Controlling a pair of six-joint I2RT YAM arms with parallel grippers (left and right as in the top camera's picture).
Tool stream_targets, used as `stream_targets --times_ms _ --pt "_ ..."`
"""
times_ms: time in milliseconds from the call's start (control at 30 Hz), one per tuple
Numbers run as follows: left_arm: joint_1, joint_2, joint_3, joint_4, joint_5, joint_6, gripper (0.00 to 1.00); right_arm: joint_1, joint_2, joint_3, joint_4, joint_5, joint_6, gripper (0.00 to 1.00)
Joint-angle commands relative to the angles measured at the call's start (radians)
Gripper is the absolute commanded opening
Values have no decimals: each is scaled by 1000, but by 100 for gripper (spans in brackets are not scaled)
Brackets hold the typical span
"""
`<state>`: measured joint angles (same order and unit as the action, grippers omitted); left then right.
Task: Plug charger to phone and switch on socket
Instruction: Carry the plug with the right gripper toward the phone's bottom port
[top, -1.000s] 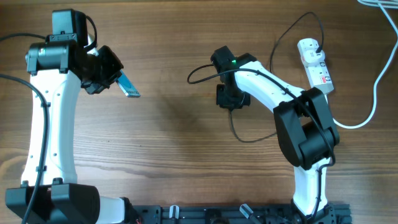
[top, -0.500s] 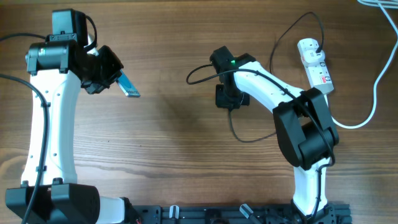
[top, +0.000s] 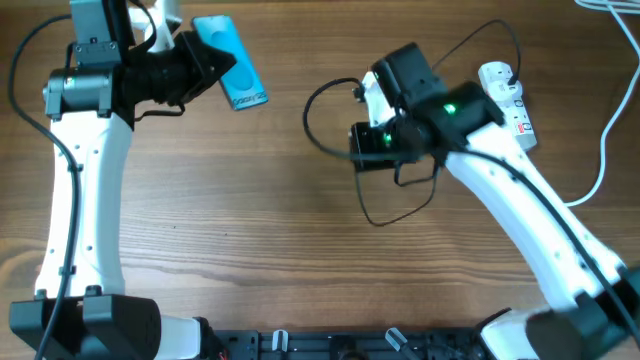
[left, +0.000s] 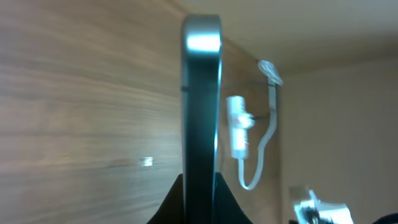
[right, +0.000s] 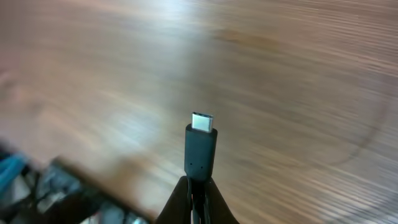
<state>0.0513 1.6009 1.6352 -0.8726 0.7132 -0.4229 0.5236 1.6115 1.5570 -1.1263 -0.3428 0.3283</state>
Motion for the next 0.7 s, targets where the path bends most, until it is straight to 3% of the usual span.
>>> stream_targets --times_ms 0,233,667 --pt "-68 -1 6 66 188 -27 4 76 -53 13 15 -97 -38 4" --pt "-189 -1 6 102 160 -33 4 141 -56 14 82 -76 62 4" --pt "-198 45 6 47 175 -12 4 140 -58 134 71 -51 64 4"
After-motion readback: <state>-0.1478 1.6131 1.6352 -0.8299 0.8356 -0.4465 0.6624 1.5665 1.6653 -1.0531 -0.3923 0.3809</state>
